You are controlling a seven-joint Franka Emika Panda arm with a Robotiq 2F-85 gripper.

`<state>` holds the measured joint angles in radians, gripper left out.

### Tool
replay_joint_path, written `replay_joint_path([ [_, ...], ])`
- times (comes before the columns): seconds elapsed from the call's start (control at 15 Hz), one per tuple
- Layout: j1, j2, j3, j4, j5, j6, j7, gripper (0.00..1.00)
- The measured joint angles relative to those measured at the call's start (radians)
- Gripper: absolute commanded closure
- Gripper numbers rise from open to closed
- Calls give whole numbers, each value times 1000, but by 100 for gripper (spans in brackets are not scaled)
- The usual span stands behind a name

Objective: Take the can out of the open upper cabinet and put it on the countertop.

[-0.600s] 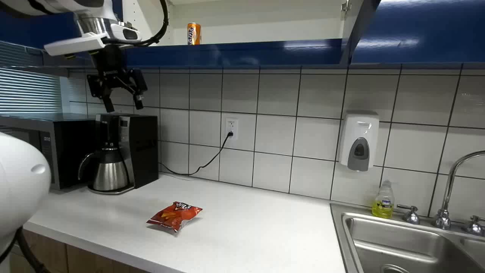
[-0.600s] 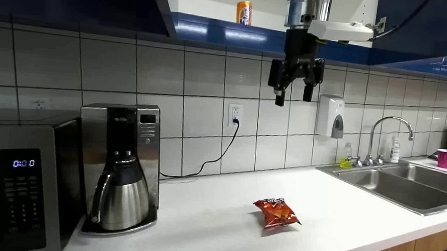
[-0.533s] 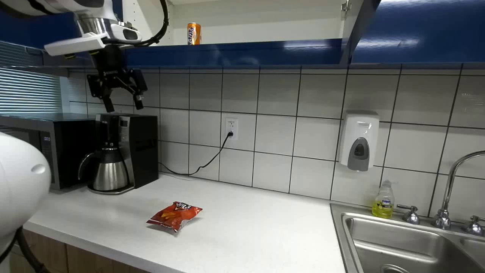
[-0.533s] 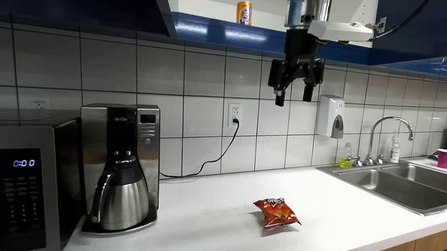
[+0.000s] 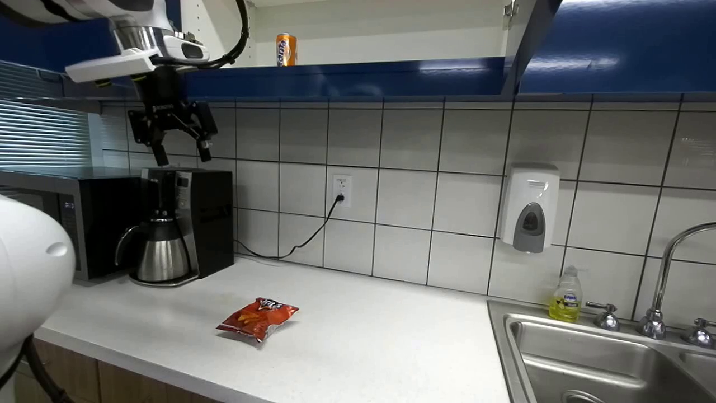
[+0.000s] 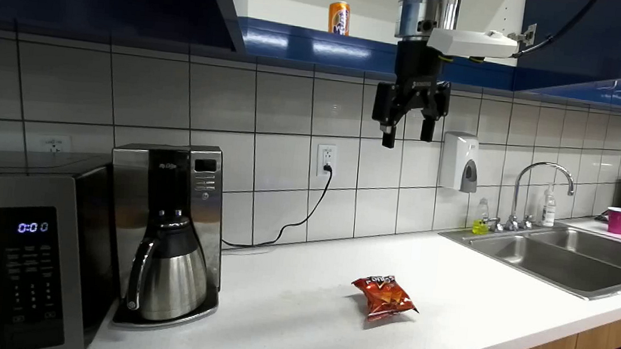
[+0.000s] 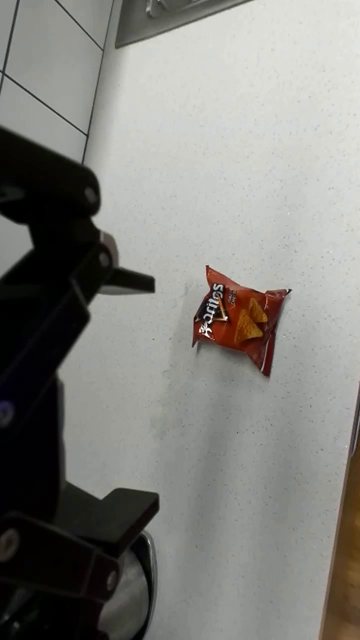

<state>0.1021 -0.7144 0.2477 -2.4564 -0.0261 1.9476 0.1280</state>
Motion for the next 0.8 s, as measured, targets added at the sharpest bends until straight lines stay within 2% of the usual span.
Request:
replay_joint_path([
  [0.2,0,0,-1,33,-2,0,0,0],
  [0.8,0,17,-1,251,-54,-4,0,0],
])
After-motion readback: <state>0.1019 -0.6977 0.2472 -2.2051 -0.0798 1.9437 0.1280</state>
